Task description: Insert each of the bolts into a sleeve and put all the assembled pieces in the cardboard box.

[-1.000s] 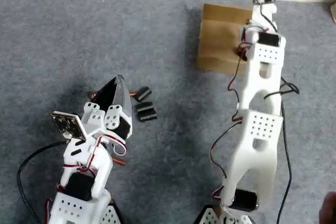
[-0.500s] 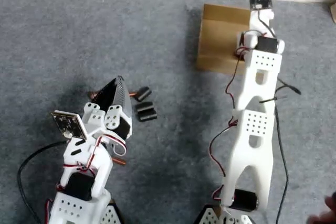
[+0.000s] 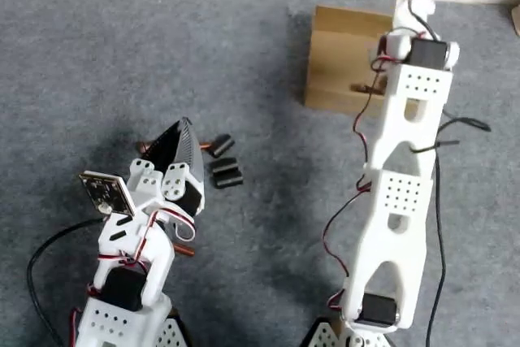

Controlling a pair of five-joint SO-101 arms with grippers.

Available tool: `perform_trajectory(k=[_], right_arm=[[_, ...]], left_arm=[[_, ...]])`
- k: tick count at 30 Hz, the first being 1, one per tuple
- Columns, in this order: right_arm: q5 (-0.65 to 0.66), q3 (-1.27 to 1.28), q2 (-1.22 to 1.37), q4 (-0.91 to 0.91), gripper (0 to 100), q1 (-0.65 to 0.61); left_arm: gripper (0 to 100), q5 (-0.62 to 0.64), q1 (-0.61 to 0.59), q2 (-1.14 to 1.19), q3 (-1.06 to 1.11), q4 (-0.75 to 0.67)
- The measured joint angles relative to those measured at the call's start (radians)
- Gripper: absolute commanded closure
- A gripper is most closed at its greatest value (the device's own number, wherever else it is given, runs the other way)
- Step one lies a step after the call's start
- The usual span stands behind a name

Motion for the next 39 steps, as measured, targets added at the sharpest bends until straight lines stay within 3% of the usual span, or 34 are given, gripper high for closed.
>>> perform_trajectory(k=[4, 12, 16, 19, 23, 30, 35, 39], right_arm=[[0.000, 0.000, -0.143, 0.126, 58.1, -0.069], [0.000, 0.000, -0.494, 0.138, 58.1, -0.178], [0.000, 0.169, -0.786, 0.138, 58.1, -0.245], [-0.032, 0.408, -1.053, 0.138, 58.1, -0.330], [-0.055, 0.825, -1.432, 0.138, 58.1, -0.471], [-0.038, 1.654, -1.956, 0.029, 58.1, -0.690], [0.057, 2.133, -2.076, -0.124, 58.1, -0.798], [0.121, 2.392, -2.062, -0.258, 58.1, -0.835]], left_arm=[[99, 0.000, -0.020, 0.000, 0.000, 0.000], [99, 0.000, -0.041, 0.000, 0.000, 0.000], [99, 0.000, -0.040, 0.000, 0.000, 0.000], [99, 0.000, -0.049, 0.000, 0.000, 0.000], [99, 0.000, -0.157, -0.002, -0.025, 0.049], [99, 0.003, -0.353, -0.002, -0.167, 0.535], [99, 0.003, -0.456, -0.008, -0.233, 0.770], [99, 0.003, -0.516, -0.005, -0.238, 0.813]])
